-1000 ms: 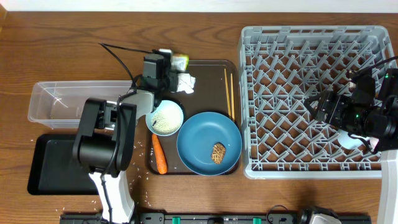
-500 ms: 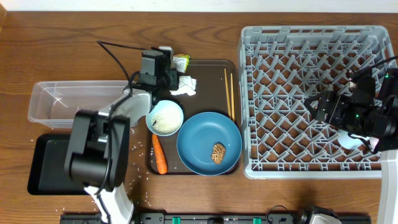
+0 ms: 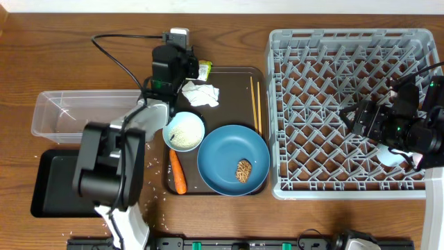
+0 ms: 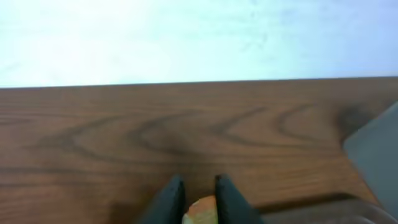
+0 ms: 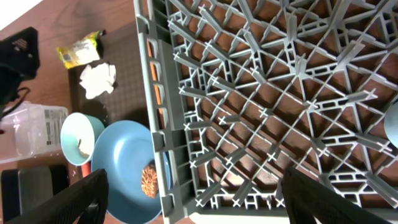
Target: Sort waste into correct bins and load items into the dishwasher rack
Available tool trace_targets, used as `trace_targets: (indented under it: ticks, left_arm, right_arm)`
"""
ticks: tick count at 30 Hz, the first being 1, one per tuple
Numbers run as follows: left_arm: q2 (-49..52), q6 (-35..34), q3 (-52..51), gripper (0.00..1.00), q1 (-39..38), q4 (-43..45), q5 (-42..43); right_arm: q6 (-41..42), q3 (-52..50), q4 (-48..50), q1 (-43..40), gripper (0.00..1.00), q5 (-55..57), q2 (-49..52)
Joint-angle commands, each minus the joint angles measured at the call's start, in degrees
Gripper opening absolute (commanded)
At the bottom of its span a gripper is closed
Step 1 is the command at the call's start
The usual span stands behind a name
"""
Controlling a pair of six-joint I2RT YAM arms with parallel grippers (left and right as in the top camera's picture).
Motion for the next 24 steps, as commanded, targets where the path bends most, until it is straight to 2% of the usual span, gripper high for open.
trace_targets:
  ticks: [1, 5, 9, 14, 18, 24]
  left_arm:
    - [5.64, 0.9, 0.5, 0.15, 0.39, 2.12, -1.16]
    - [9.05, 0.87, 0.52, 0.15, 0.57, 5.18, -1.11]
    - [9.35, 0.85, 0.57, 0.14, 0.55, 3.87, -1.05]
    - [9.2, -0.68, 0.57, 0.11, 0.55, -7.72, 3.15]
    - [9.2, -1.57, 0.57, 0.09, 0.55, -16.74, 3.26]
    - [6.73, -1.6, 0.63, 0.09, 0.55, -20.06, 4.92]
  right_arm:
    - [-1.07, 0.17, -0.04, 0.33, 0.82, 0.0, -0.04]
    - [-1.07, 0.17, -0.07, 0.33, 0.82, -0.02, -0.04]
    - [-1.05, 0.17, -0.09, 0.33, 0.82, -0.02, -0.04]
    - [-1.05, 0.17, -0.2, 0.33, 0.82, 0.0, -0.04]
    - [-1.05, 0.17, -0.09, 0.33, 0.82, -0.02, -0.04]
    - [-1.05, 0.17, -0.33, 0.33, 0.82, -0.04, -0.04]
